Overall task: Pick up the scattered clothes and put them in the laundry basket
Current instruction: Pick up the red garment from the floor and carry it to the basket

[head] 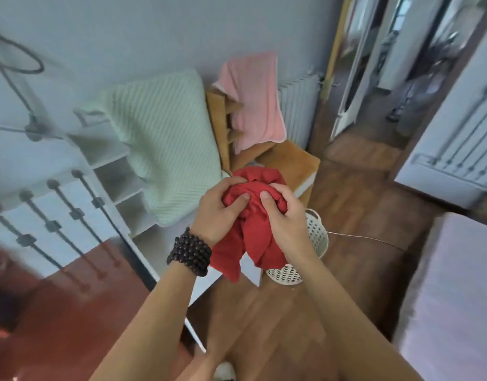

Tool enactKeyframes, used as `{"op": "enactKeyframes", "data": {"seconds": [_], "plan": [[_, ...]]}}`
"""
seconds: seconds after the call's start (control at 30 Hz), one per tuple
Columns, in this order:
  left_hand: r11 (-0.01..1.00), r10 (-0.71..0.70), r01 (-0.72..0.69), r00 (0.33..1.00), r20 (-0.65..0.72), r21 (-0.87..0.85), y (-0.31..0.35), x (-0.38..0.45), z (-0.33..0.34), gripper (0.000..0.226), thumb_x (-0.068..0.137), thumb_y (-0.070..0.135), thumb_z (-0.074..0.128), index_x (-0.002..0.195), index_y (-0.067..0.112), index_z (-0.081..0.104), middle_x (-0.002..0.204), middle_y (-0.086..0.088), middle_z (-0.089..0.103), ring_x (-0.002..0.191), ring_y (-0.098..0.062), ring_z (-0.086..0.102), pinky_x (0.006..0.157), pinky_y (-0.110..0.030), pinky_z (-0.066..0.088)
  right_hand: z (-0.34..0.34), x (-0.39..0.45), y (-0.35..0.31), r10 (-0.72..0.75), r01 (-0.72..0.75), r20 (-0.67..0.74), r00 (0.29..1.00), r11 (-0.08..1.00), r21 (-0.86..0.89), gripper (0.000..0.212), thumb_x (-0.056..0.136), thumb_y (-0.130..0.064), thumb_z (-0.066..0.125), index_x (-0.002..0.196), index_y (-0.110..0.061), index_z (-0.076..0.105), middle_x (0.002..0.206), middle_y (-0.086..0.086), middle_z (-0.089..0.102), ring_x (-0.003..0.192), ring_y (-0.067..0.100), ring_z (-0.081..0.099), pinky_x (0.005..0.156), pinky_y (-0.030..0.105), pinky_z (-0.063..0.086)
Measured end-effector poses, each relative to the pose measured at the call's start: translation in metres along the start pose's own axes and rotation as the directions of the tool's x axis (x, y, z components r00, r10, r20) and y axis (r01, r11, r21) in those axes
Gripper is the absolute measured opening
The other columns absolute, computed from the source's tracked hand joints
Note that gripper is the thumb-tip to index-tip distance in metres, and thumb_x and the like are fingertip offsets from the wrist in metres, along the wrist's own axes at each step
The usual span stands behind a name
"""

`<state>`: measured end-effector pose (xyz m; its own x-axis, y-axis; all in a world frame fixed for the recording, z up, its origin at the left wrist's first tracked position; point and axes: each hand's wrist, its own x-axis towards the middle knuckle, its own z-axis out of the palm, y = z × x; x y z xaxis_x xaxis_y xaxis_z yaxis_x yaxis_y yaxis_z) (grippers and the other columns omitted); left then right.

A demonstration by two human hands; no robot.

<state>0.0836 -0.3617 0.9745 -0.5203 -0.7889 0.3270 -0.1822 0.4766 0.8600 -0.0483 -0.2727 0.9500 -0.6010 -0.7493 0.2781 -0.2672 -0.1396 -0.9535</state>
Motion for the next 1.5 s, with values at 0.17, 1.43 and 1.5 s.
{"op": "enactKeyframes", "data": {"seconds": [0.17,1.43,1.5], "plan": [[0.995,0.071,-0.055,0.979,0.19,-0.089,-0.015,0.064,0.074,0.025,0.092,0.024,0.067,0.117,0.025,0.067,0.118,0.011,0.068,0.111,0.001,0.061,0.101,-0.021,0.045,-0.047,0.041,0.035,0.032,-0.05,-0.192,0.981,0.995,-0.09,0.012,0.101,-0.035,0.065,0.113,-0.035,0.069,0.111,-0.02,0.072,0.109,-0.003,0.066,0.098,0.019,0.048],[0.821,-0.553,0.555,0.713,0.432,0.136,-0.289,0.377,0.446,0.051,0.091,0.009,0.064,0.14,0.018,0.052,0.141,0.002,0.05,0.132,-0.015,0.046,0.109,-0.02,0.033,-0.178,0.396,0.451,0.717,-0.725,-0.111,0.689,0.683,-0.091,0.038,0.104,-0.027,0.06,0.142,-0.024,0.058,0.142,-0.003,0.061,0.133,0.017,0.057,0.117,0.042,0.044],[0.786,-0.601,0.604,0.696,0.393,0.133,-0.304,0.383,0.45,0.048,0.094,0.009,0.059,0.14,0.018,0.051,0.138,0.007,0.048,0.132,-0.012,0.044,0.101,-0.012,0.029,-0.169,0.406,0.469,0.798,-0.799,-0.061,0.599,0.601,0.016,0.043,0.106,-0.027,0.055,0.15,-0.027,0.051,0.143,-0.008,0.057,0.132,0.017,0.056,0.114,0.044,0.047]]}}
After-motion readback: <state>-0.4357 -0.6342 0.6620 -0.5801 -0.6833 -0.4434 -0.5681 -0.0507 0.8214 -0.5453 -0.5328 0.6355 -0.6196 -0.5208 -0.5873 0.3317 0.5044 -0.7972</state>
